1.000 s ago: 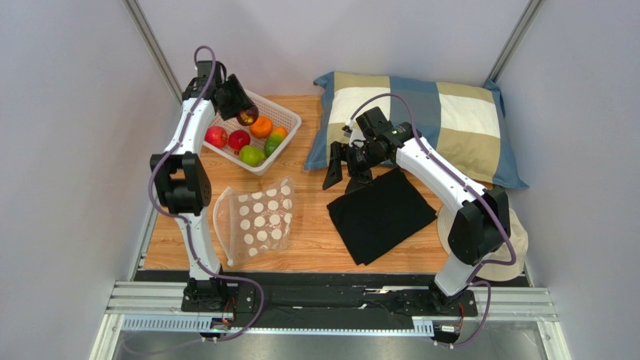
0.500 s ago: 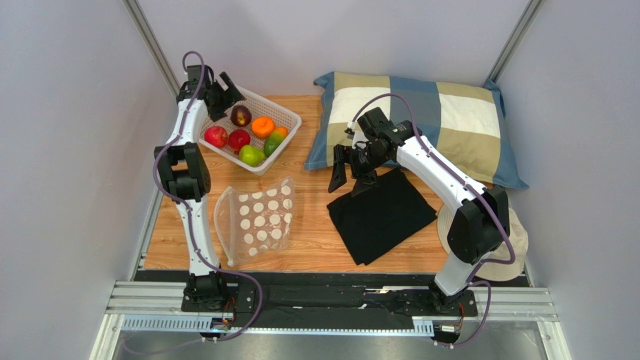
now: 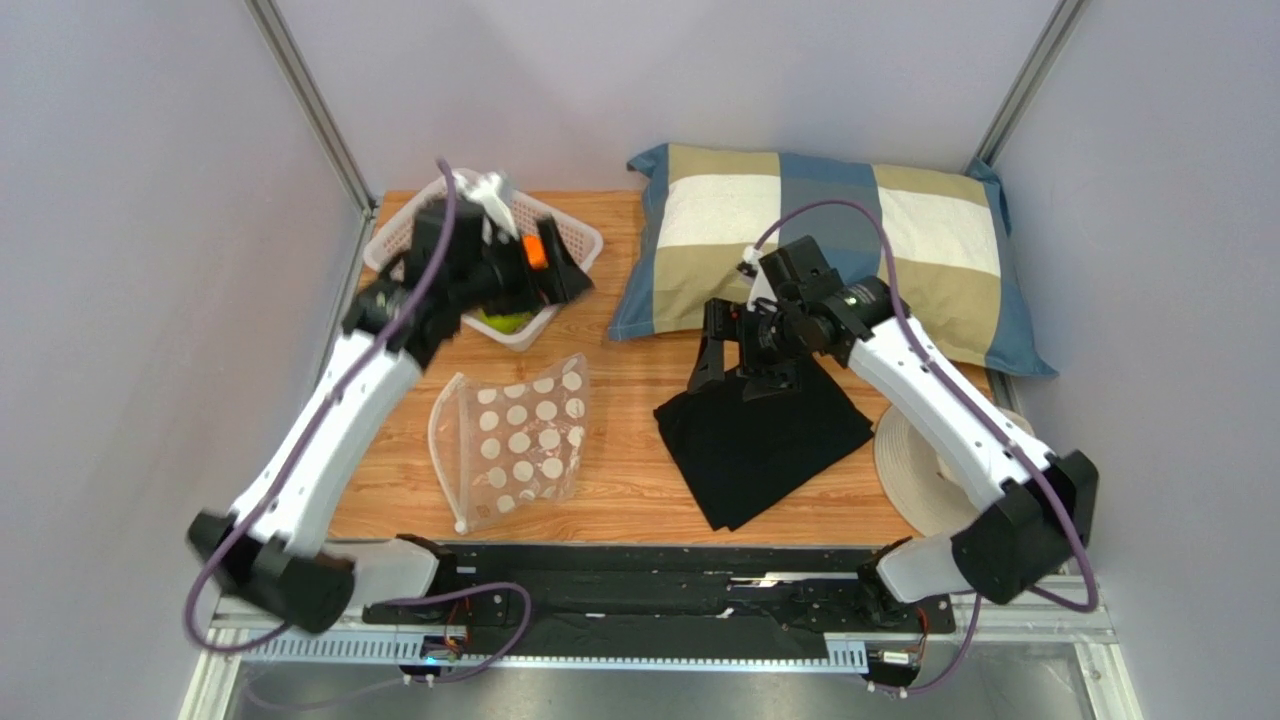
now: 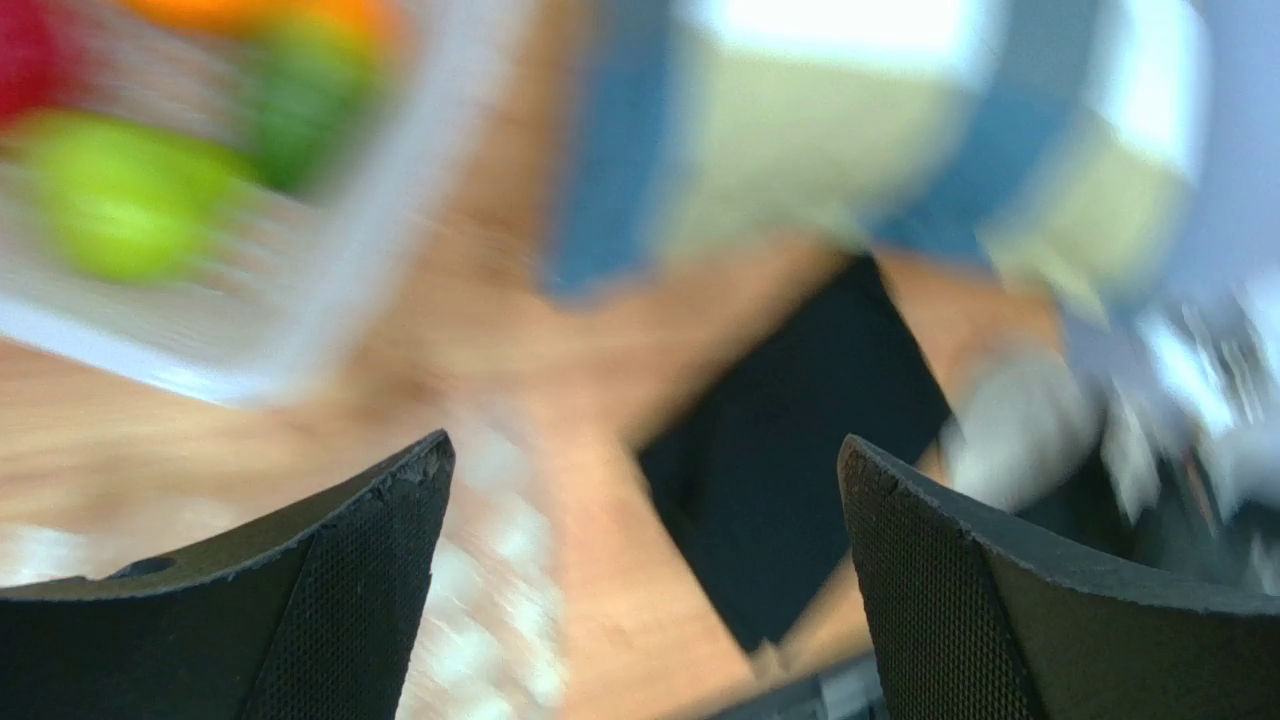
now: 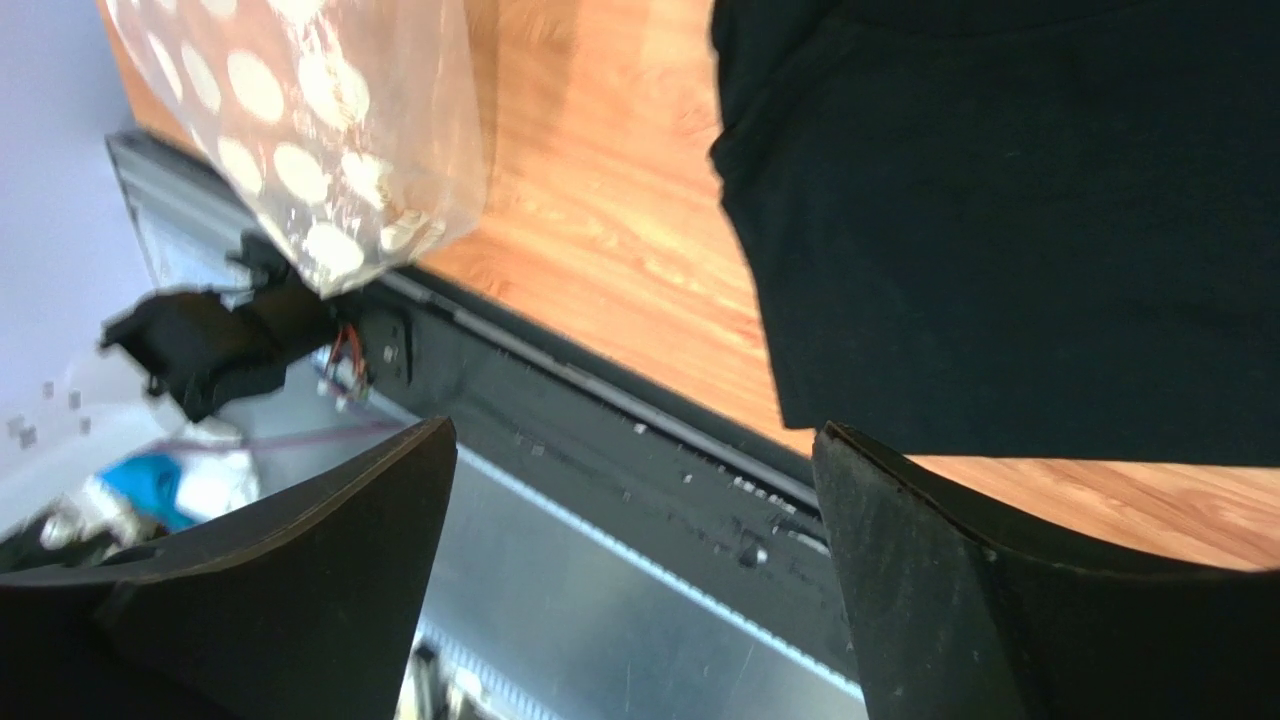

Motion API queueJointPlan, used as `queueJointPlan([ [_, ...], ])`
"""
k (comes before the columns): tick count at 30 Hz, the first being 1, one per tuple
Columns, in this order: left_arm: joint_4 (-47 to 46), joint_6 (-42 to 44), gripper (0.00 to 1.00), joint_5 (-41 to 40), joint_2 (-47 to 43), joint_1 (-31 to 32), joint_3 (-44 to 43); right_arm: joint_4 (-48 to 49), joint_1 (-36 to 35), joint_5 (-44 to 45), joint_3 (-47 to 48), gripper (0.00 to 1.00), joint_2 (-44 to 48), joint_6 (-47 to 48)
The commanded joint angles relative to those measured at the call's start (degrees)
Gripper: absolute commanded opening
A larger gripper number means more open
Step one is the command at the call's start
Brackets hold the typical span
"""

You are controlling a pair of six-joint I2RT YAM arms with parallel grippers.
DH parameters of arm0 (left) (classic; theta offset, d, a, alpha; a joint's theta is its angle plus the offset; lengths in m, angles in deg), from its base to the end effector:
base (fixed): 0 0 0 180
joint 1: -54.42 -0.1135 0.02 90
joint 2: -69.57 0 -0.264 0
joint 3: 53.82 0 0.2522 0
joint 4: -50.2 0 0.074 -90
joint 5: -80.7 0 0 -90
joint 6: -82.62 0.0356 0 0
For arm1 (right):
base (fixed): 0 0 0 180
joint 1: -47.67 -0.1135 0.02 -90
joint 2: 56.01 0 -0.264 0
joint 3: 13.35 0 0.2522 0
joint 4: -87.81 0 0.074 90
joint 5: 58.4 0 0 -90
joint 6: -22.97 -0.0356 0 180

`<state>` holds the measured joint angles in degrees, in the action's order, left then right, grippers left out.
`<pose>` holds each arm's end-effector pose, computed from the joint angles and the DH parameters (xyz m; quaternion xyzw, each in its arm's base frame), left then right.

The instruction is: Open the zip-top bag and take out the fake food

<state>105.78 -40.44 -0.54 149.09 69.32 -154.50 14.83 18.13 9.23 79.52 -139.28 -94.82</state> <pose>0.2859 -0.0817 0.4024 -0.1040 0.8766 -0.2507 0.3973 0.2418 0.1526 0.3222 -0.0592 0.9539 0.2740 0.1076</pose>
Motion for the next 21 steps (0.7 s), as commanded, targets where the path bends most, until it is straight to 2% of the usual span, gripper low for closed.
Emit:
queueJointPlan([
  [1,-3.31,-4.63,0.99,-0.13,-17.18,16.54,17.27,2.1,0.27,13.29,-2.47,0.95,10.12,-3.49],
  [2,-4.89,-6.91,0.99,-3.01,-23.56,22.92,22.35,1.66,0.27,17.32,-3.25,0.97,11.71,-4.02],
  [5,-8.42,-7.55,0.99,-12.31,-34.74,33.4,29.05,2.7,0.1,25.84,-7.47,1.0,19.96,-5.52],
  [7,-9.13,-6.94,0.99,-15.16,-39.34,36.33,31.36,5.06,0.01,30.0,-12.29,1.0,28.36,-4.47],
  [9,-8.87,-7.19,0.99,-16.04,-45.58,36.43,34.17,7.18,0.01,34.66,-15.9,1.0,34.45,-4.03],
  [10,-9.13,-6.93,0.99,-16.66,-47.86,36.43,35.14,9.63,0.01,35.72,-20.27,1.0,41.45,-3.76],
  [13,-14.56,-5.1,0.99,-16.06,-61.89,36.43,43.45,13.24,0.1,37.84,-28.27,1.0,51.5,-5.51],
  [14,-20.06,-4.74,0.99,-15.53,-65.52,36.43,46.02,14.04,0.01,37.14,-30.57,1.0,58.15,-7.43],
  [16,-25.88,-5.61,0.99,-13.17,-72.63,36.43,51.47,16.49,0.01,35.3,-33.92,1.0,64.25,-9.55],
  [17,-31.4,-6.31,0.99,-12.45,-79.02,36.43,56.37,17.03,0.01,32.07,-37.24,1.0,70.54,-12.61],
  [18,-33.28,-7.71,0.99,-11.92,-83.87,36.43,58.59,18.08,0.01,29.86,-38.84,1.0,73.48,-13.68],
  [19,-34.6,-12.6,0.99,-11.22,-86.97,36.43,60.61,20.0,0.01,27.93,-40.77,1.0,76.47,-15.43],
  [21,-37.05,-12.73,0.99,-4.15,-83.58,36.43,59.84,20.81,0.01,23.35,-45.08,1.0,82.96,-20.69],
])
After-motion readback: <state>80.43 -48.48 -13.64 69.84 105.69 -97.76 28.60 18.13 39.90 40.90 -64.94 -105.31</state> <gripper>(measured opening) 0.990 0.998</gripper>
